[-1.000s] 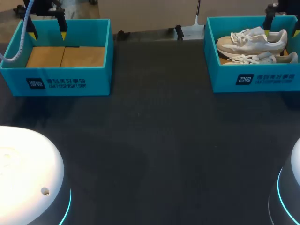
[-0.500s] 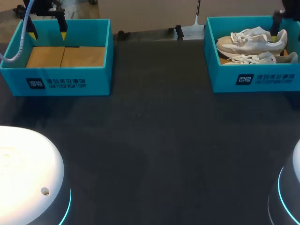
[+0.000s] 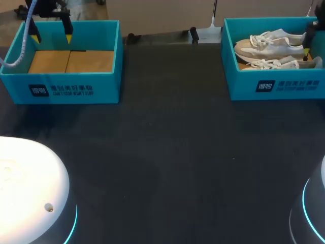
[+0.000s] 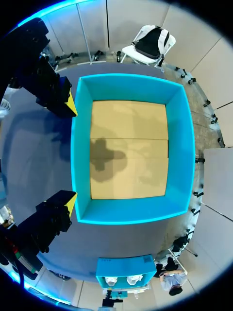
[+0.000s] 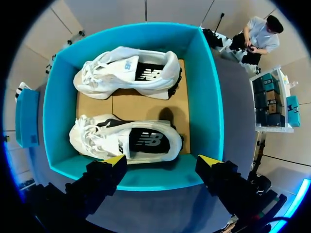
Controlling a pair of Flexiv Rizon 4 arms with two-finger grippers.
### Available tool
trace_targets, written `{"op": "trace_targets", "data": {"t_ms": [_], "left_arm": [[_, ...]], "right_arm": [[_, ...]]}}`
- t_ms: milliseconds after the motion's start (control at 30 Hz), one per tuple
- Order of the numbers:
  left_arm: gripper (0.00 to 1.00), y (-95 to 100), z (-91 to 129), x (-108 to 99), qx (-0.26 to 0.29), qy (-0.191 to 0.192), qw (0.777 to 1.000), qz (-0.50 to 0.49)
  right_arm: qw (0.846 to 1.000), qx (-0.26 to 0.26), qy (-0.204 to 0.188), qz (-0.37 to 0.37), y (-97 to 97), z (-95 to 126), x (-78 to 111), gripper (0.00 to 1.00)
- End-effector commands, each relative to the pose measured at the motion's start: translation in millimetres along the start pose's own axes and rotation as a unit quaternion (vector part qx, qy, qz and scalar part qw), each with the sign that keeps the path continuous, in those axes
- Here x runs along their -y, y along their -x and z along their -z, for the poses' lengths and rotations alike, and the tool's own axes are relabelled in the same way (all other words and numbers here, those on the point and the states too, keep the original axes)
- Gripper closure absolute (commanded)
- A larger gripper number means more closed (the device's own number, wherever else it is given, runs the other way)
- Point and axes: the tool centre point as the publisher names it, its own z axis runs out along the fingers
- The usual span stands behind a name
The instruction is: Take the shoe out of the shoebox, open the shoe tongue, remove and reinsert the insole, then place the shoe into the shoebox
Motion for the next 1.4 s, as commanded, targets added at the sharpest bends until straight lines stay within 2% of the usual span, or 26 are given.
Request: {"op": "trace_targets", "data": {"t_ms": [33, 700, 1000, 1133, 1200, 1233, 1400], "left_arm": [[0.00, 0.1, -0.3, -0.4, 0.000, 0.000, 1.000, 0.000], [0.00, 0.1, -0.3, -0.4, 0.000, 0.000, 1.000, 0.000], [0.00, 0.1, -0.3, -0.4, 0.000, 0.000, 1.000, 0.000], [0.00, 0.1, -0.3, -0.4, 0.000, 0.000, 1.000, 0.000], [0.00, 0.1, -0.3, -0.4, 0.000, 0.000, 1.000, 0.000], [0.00, 0.1, -0.3, -0.4, 0.000, 0.000, 1.000, 0.000], [0.00, 0.1, -0.3, -0.4, 0.000, 0.000, 1.000, 0.000]], "right_arm": [[1.000, -0.003, -0.002, 0.000, 3.9, -9.4, 0.2, 0.00], [0.999, -0.008, 0.002, 0.032, 10.2, -39.5, 1.9, 0.01], [0.999, -0.007, -0.001, 0.033, 13.6, -53.1, 1.1, 0.06], [0.999, -0.007, -0.003, 0.031, 15.8, -59.8, -1.8, 0.12], [0.999, -0.007, -0.004, 0.031, 16.4, -62.4, -2.8, 0.24], [1.000, -0.007, -0.005, 0.030, 16.6, -63.9, -3.3, 0.27], [0.999, -0.006, -0.007, 0.032, 15.0, -69.9, -5.1, 0.20]]}}
